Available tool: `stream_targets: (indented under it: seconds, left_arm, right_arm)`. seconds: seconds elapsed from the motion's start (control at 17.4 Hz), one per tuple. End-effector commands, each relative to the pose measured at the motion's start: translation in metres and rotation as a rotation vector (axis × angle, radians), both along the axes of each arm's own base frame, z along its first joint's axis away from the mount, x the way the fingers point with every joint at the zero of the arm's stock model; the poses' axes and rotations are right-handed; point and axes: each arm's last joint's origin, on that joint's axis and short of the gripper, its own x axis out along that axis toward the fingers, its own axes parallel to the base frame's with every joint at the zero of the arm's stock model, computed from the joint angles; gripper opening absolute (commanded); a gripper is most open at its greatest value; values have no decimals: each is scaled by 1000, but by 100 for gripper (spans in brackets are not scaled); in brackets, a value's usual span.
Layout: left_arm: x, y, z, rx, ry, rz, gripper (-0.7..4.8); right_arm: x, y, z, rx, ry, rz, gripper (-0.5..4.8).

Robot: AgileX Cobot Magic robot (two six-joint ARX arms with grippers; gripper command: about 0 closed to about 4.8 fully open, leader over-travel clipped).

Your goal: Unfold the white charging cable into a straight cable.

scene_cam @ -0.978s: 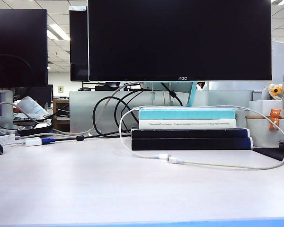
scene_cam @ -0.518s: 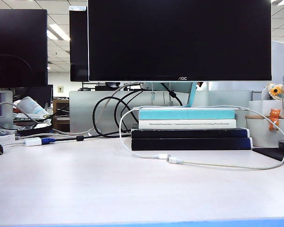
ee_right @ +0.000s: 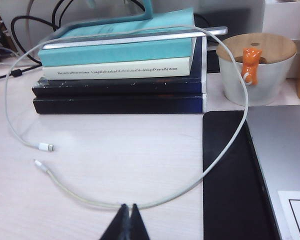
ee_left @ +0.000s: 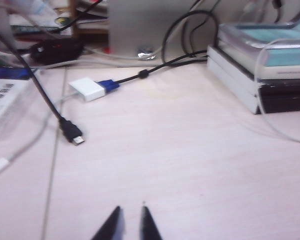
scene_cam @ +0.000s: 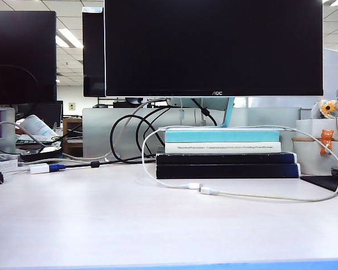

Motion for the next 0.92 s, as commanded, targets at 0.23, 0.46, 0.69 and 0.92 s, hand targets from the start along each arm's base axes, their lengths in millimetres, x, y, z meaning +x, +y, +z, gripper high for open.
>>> stream_targets:
  seconds: [0.23, 0.46, 0.69, 0.92]
  left_arm:
    - [0, 0, -1, 21, 5, 3, -6]
    - [-1, -1, -2, 63, -1, -40, -6]
    - [0, -1, -2, 72, -8, -43, -6]
    - [0, 1, -2, 82, -5, 19, -6]
  right_arm:
    - [0, 0, -4, 9, 27, -12, -5]
    - [0, 0, -4, 8, 29, -12, -5]
    - [0, 0, -3, 10, 25, -9, -5]
    - [0, 0, -3, 11, 20, -9, -5]
